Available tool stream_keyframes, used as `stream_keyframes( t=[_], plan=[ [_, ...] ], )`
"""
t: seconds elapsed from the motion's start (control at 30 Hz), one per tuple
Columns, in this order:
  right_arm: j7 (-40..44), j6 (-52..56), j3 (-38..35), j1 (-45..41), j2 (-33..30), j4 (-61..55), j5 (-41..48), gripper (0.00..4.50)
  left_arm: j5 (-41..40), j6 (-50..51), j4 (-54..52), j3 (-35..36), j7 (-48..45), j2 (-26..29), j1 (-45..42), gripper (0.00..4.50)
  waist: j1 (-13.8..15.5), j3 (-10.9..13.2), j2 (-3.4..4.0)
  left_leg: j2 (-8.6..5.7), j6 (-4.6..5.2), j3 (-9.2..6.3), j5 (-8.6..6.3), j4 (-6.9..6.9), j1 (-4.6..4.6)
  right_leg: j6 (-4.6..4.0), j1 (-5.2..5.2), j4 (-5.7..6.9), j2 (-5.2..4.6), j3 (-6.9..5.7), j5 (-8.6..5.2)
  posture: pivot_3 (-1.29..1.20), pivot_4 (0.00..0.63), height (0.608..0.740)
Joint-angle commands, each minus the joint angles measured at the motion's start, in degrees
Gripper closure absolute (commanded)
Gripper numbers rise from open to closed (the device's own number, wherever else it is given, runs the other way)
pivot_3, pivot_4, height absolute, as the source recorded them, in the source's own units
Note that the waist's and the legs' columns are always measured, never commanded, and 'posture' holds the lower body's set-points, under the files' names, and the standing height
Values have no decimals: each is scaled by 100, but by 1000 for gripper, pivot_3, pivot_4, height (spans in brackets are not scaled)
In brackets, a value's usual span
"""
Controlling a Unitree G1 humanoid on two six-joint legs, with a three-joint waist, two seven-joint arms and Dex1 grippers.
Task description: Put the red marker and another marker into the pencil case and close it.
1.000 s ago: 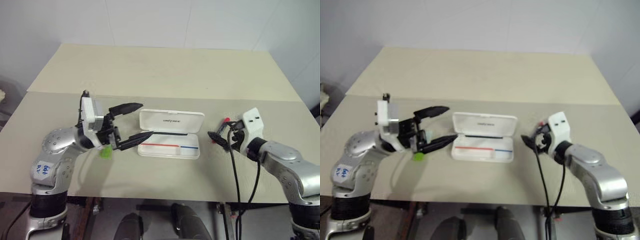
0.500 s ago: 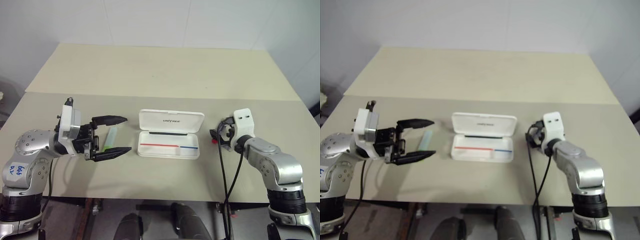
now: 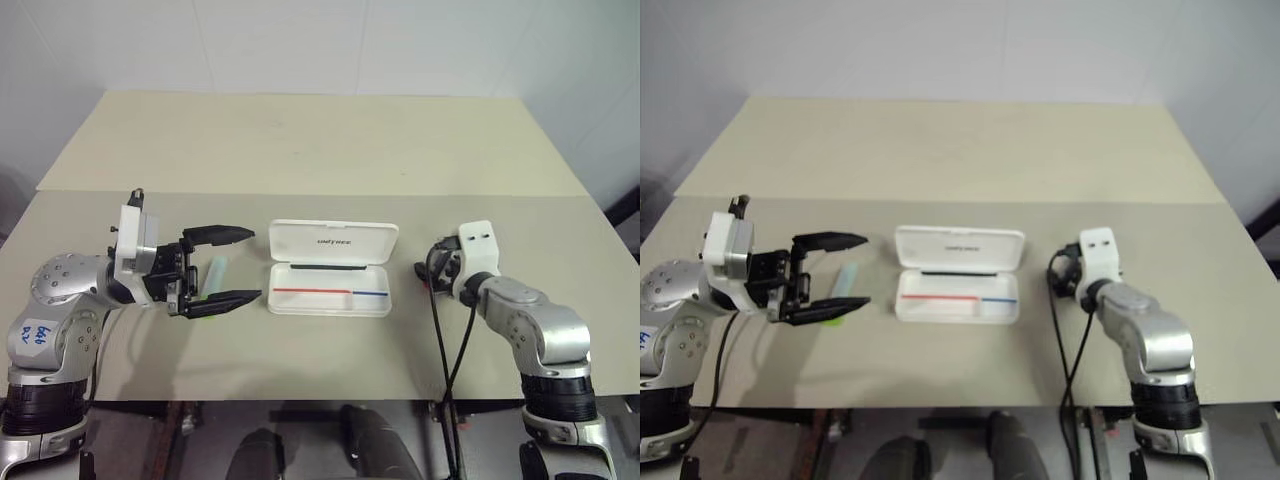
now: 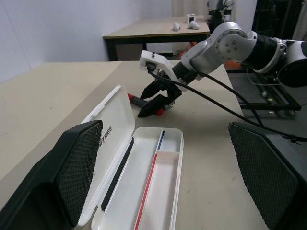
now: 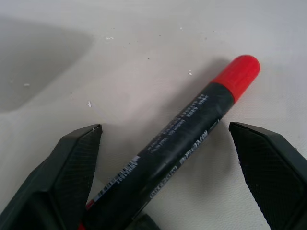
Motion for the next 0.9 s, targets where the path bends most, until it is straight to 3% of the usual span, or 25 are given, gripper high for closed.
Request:
stream_keyframes(
  t=[0.03, 0.27, 0.33, 0.73, 0.9],
  plan=[
    [-159, 140, -15, -151, 151, 275, -147, 1037, -95, -102, -135, 43, 32, 8, -43, 0, -30, -3, -5, 2, 0, 5, 0, 0, 4, -2, 0, 0, 0, 2, 4, 0, 150, 740],
    [-111, 71, 24, -455, 185, 379, -234, 3483, -109, -117, -214, 82, 104, -3, 36, 0, -15, -4, -7, -1, 4, 14, 5, 8, 2, -4, 0, -4, -3, 9, 13, 0, 150, 740],
    [-62, -81, 21, -564, 129, 405, -273, 3902, -105, -125, -224, 87, 129, -10, 44, 0, -13, -4, -7, -2, 4, 16, 5, 7, 0, -4, 0, -9, -3, 10, 13, 0, 150, 740],
    [542, -1006, -353, -1554, 187, 164, 66, 3902, -104, -190, -151, 76, 232, -64, -27, 0, -11, 4, 7, 6, 3, 15, 5, -81, -9, 3, -19, -46, -1, 2, 16, 0, 150, 740],
    [1373, -1207, -433, -1956, 8, -461, 788, 3902, -117, -230, -97, 144, 230, -78, -3, 0, -6, 12, 19, 9, 0, 13, 2, -92, -21, 4, -24, -65, -10, -8, 14, 0, 150, 740]
  ],
)
